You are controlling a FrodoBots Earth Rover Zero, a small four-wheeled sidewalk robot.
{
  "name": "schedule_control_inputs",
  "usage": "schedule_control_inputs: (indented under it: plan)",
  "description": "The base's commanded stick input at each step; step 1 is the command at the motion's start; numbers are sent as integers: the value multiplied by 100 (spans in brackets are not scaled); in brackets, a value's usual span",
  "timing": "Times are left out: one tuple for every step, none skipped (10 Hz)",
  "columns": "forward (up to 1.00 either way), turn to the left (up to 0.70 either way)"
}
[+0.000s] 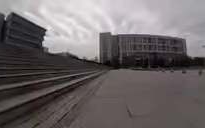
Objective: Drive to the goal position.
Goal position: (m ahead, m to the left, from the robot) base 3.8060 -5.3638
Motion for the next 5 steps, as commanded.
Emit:
schedule_control_inputs:
  plan:
    - [70, 0]
    - [70, 0]
    - [70, 0]
    - [70, 0]
    - [70, 0]
